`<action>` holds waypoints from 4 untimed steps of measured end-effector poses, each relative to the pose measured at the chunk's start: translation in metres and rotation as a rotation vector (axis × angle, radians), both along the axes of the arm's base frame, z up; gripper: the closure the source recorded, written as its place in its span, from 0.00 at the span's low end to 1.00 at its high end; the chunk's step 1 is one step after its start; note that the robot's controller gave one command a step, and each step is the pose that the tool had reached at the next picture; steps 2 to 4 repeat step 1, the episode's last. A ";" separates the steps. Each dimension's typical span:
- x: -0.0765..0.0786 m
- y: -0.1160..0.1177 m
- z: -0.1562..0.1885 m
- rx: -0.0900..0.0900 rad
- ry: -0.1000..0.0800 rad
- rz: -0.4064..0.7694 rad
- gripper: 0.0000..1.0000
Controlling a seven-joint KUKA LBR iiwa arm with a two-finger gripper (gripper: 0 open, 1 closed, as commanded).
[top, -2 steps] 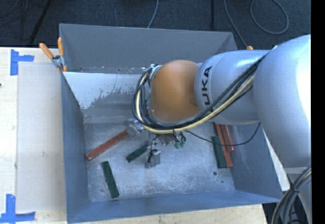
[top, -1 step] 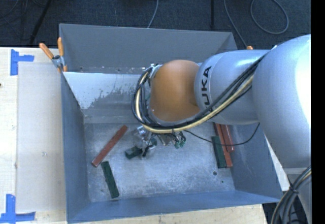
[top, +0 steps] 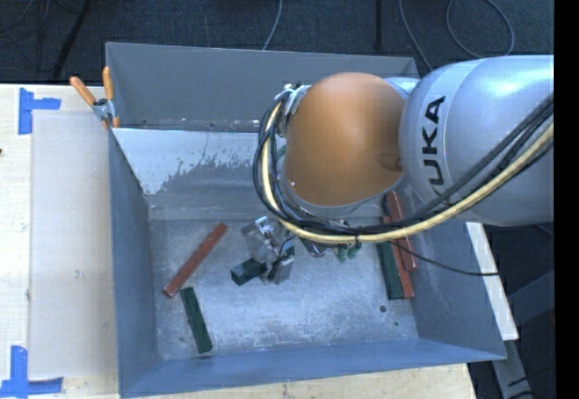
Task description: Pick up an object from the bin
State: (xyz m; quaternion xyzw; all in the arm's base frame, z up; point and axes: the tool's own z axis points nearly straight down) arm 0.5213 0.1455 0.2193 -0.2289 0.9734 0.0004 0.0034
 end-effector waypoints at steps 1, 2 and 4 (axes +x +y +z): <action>-0.030 0.025 0.014 -0.002 0.006 0.365 1.00; -0.030 0.025 0.014 -0.002 0.006 0.365 1.00; -0.030 0.025 0.014 -0.002 0.006 0.365 1.00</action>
Offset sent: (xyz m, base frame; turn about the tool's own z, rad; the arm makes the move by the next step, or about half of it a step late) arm -0.0303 0.0253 0.0149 -0.3686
